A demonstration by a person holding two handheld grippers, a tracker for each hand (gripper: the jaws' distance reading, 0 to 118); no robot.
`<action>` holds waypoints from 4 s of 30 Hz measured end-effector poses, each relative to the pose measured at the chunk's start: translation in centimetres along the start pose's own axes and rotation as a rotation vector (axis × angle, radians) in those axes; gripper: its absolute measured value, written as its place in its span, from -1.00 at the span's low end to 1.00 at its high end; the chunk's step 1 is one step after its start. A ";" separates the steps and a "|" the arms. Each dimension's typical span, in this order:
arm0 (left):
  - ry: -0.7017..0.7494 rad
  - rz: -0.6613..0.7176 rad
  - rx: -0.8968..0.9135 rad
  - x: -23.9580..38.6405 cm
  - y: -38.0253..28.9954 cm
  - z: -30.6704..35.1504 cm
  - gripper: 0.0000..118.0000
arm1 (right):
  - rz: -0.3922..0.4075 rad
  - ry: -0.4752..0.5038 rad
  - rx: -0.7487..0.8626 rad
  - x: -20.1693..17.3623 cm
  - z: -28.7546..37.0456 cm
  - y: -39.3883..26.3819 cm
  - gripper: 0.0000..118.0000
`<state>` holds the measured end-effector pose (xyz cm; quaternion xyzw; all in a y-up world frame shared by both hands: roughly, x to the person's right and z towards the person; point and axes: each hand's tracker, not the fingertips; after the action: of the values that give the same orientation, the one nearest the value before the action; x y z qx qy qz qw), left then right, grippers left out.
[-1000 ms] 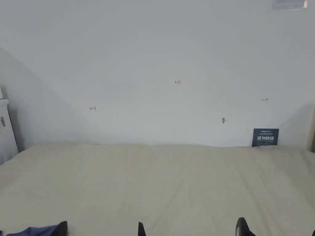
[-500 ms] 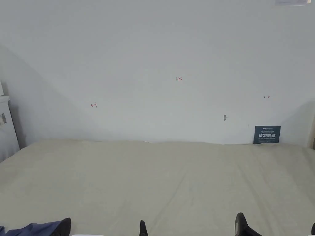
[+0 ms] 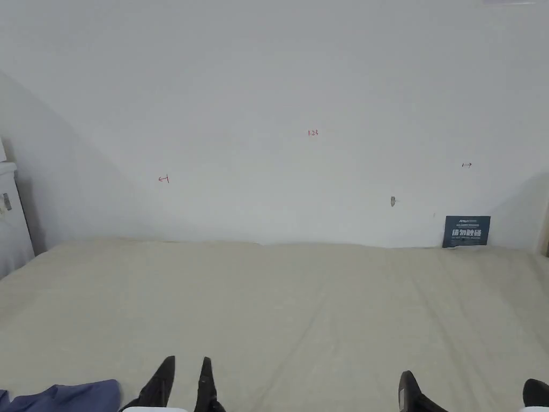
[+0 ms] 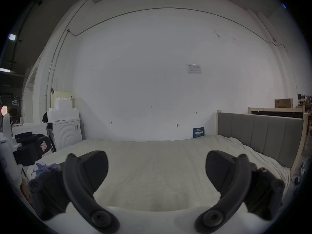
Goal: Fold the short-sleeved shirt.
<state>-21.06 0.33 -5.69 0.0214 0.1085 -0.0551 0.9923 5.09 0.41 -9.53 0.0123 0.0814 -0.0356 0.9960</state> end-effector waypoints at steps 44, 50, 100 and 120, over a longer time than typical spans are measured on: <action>0.551 -0.010 -0.121 -13.5 0.3 8.2 -1.00 | 0.005 0.727 -0.101 -19.9 -3.6 -1.2 -0.95; 0.578 0.013 -0.172 -15.7 -1.2 7.8 -1.00 | 0.029 0.770 -0.128 -22.1 -4.6 -2.2 -0.95; 0.234 0.248 -0.983 -22.0 -25.5 -16.5 0.53 | 0.209 0.733 -0.451 -28.2 -14.1 -13.5 -0.95; 0.314 0.404 -0.918 -25.3 -22.4 -14.9 -0.95 | 0.201 0.696 -0.439 -26.6 -13.7 -12.0 -0.95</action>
<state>-51.34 -18.45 -15.36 -0.3872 0.2627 0.1943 0.8622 -24.20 -9.32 -18.92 -0.1811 0.4171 0.0861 0.8864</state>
